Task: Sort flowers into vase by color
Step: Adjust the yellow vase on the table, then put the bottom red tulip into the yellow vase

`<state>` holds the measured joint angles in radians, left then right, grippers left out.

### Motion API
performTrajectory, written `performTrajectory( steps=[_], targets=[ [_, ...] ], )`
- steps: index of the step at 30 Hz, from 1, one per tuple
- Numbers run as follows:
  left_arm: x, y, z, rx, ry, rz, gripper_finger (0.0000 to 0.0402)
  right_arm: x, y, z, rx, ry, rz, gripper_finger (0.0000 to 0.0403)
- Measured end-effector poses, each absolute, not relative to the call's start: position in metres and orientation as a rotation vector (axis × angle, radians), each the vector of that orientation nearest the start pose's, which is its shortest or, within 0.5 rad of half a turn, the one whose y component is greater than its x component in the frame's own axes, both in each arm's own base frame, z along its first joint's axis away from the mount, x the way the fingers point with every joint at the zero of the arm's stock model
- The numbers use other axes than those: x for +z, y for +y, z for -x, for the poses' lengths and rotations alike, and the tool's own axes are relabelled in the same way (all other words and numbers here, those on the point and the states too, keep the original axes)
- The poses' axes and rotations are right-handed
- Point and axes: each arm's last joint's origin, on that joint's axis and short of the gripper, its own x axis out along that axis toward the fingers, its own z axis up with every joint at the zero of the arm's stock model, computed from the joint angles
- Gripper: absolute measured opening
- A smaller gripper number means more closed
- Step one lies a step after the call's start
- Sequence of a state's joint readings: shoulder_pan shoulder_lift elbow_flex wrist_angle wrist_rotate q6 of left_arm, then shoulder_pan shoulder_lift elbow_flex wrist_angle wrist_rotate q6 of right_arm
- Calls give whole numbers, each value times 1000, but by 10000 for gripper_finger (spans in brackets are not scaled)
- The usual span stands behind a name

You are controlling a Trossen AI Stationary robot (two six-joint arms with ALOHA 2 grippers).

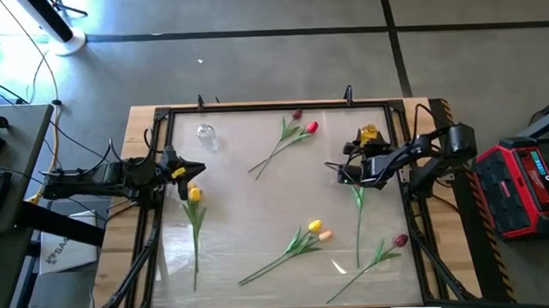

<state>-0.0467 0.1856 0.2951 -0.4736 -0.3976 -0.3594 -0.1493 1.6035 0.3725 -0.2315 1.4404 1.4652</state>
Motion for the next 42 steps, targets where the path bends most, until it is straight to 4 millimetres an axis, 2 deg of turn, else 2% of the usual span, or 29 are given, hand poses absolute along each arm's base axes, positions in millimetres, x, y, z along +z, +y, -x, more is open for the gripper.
performTrajectory(
  steps=[15, 25, 29, 37, 42],
  targets=[
    [205, 6, -86, 380, 295, 280, 35, 91, -50, -165, -1667, 181, -189, 335],
    [205, 6, -86, 378, 297, 274, 35, 115, -48, -159, -1643, 142, -274, 339],
    [205, 6, -86, 378, 297, 274, 35, 135, -47, -154, -1627, 175, -330, 339],
    [205, 6, -87, 375, 296, 256, 35, 191, -45, -148, -1606, 245, -394, 339],
    [205, 6, -87, 375, 294, 257, 35, 228, -43, -149, -1545, 319, -548, 339]
  ],
)
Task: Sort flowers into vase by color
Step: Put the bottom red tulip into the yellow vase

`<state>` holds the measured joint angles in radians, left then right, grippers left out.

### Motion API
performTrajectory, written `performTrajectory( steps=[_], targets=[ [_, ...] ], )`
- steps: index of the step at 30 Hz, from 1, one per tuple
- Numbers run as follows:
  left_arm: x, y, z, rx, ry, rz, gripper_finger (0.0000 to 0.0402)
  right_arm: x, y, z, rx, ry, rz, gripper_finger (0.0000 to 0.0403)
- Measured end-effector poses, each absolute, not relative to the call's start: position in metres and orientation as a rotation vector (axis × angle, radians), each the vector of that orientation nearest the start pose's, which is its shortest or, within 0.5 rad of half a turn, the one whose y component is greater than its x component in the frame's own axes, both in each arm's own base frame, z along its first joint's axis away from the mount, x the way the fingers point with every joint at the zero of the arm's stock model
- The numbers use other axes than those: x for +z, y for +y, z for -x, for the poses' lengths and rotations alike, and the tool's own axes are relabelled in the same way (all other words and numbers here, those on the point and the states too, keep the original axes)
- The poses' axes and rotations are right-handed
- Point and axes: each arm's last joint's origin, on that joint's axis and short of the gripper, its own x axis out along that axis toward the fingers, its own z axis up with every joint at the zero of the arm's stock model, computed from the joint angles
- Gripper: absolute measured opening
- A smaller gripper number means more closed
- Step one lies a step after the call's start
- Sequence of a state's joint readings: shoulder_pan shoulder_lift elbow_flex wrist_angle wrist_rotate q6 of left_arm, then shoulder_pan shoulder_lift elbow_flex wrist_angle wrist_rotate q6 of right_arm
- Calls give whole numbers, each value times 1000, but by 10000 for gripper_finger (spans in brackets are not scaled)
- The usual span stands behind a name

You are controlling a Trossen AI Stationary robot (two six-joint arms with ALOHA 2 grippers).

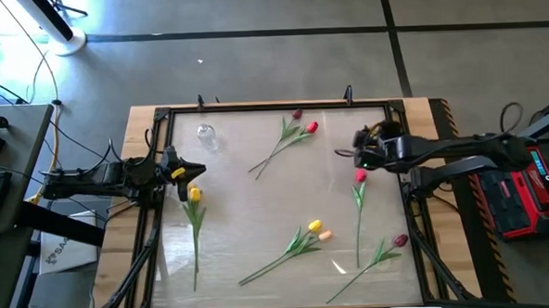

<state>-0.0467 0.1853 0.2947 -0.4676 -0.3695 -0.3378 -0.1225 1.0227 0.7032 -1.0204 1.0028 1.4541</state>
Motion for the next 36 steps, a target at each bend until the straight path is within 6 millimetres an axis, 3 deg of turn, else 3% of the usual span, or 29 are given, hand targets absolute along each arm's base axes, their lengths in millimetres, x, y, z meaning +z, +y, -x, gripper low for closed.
performTrajectory(
  steps=[7, 12, 16, 23, 29, 36],
  targets=[
    [205, 7, -86, 398, 290, 248, 35, 272, -38, -152, -1423, 470, -790, 334],
    [202, 8, -88, 424, 283, 200, 35, 280, -32, -154, -1297, 649, -977, 318],
    [196, 8, -90, 424, 290, 194, 35, 263, -22, -158, -1171, 823, -1122, 310],
    [196, 8, -91, 422, 264, 227, 35, 223, -4, -168, -1119, 907, -1252, 307],
    [199, 8, -92, 415, 241, 221, 35, 192, -1, -166, -1177, 1059, -1252, 307],
    [198, 8, -92, 413, 249, 200, 35, 171, -2, -171, -1182, 1120, -1195, 306]
  ],
)
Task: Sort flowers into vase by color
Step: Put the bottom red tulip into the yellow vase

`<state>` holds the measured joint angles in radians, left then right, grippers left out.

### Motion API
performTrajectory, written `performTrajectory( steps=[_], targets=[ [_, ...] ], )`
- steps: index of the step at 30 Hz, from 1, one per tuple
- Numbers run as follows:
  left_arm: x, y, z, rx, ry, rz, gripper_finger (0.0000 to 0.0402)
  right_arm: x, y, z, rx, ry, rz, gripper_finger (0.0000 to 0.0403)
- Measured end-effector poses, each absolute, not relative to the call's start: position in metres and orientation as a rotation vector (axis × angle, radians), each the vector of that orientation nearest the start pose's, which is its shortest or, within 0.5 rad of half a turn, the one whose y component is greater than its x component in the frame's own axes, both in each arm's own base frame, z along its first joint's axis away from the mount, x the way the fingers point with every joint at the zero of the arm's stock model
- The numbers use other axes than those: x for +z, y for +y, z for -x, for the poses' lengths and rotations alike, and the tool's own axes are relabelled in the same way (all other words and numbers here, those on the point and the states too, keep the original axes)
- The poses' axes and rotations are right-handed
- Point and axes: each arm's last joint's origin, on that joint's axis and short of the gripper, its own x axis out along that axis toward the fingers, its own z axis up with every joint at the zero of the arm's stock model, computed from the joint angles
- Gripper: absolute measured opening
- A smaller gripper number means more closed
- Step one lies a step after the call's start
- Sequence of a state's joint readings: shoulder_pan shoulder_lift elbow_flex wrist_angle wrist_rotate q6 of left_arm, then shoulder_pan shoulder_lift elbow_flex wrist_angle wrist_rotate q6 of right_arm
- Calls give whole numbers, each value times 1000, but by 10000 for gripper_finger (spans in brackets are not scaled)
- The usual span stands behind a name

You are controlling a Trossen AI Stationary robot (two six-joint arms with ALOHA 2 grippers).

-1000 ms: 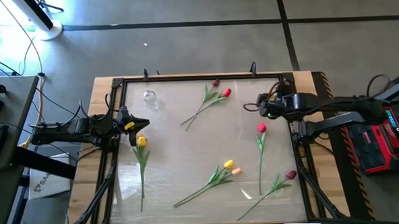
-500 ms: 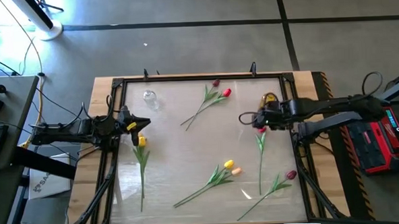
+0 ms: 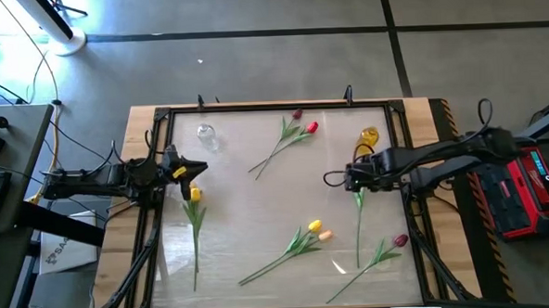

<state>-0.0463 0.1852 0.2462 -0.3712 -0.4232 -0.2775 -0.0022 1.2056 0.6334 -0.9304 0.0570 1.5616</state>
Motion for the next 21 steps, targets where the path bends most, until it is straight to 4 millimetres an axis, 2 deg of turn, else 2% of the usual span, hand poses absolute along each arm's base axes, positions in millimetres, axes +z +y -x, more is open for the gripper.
performTrajectory(
  steps=[5, 8, 15, 21],
  targets=[
    [197, 8, -91, 414, 263, 195, 35, 155, -8, -172, -1184, 1114, -1224, 305],
    [197, 8, -91, 413, 265, 195, 35, 150, -12, -171, -1209, 1124, -1224, 290],
    [199, 7, -92, 382, 241, 223, 35, 145, -18, -172, -1232, 1156, -1213, 218],
    [200, 3, -93, 249, 252, 257, 31, 140, -20, -177, -1153, 1224, -1176, 161]
  ],
)
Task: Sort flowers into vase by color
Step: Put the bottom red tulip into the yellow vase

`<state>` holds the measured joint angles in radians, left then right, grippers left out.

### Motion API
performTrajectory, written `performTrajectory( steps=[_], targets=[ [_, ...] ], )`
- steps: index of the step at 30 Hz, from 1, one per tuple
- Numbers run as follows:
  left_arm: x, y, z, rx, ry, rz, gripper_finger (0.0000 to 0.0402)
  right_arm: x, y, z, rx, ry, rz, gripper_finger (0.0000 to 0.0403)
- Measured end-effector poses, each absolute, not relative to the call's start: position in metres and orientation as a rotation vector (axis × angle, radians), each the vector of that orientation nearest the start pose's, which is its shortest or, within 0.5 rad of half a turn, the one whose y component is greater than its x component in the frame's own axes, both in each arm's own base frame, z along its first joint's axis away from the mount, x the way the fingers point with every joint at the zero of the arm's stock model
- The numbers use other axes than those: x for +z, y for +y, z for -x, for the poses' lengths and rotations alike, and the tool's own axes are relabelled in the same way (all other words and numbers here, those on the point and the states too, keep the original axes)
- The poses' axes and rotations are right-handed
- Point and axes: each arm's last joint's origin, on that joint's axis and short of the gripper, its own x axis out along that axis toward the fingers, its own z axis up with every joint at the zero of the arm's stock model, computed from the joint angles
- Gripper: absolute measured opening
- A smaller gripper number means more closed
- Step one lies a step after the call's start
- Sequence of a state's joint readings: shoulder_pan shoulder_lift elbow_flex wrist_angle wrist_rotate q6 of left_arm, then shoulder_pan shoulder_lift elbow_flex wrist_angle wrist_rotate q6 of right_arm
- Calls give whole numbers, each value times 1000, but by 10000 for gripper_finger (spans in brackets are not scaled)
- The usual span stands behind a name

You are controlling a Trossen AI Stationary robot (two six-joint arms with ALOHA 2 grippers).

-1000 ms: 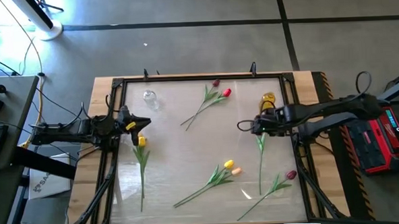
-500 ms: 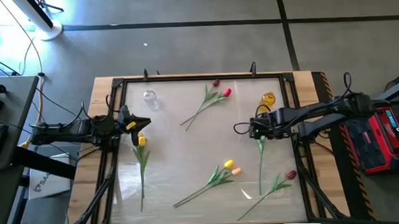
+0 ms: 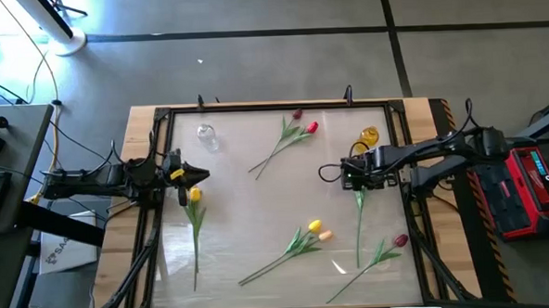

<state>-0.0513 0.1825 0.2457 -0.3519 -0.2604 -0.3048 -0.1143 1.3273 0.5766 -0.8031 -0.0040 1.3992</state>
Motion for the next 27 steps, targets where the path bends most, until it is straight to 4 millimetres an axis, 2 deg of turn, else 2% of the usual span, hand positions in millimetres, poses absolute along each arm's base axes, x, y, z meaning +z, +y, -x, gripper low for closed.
performTrajectory(
  steps=[6, 13, 17, 22, 27],
  targets=[
    [199, 2, -93, 235, 252, 192, 3, 139, -20, -178, -1140, 1228, -1170, 127],
    [197, 2, -93, 238, 272, 188, 5, 139, -20, -178, -1138, 1229, -1167, 96],
    [196, 2, -92, 252, 270, 276, 5, 139, -20, -178, -1131, 1233, -1160, 70],
    [196, 1, -92, 252, 253, 486, 5, 141, -20, -177, -1112, 1223, -1147, 30],
    [195, 0, -93, 211, 276, 466, 5, 148, -21, -175, -1112, 1145, -1122, 5]
  ],
)
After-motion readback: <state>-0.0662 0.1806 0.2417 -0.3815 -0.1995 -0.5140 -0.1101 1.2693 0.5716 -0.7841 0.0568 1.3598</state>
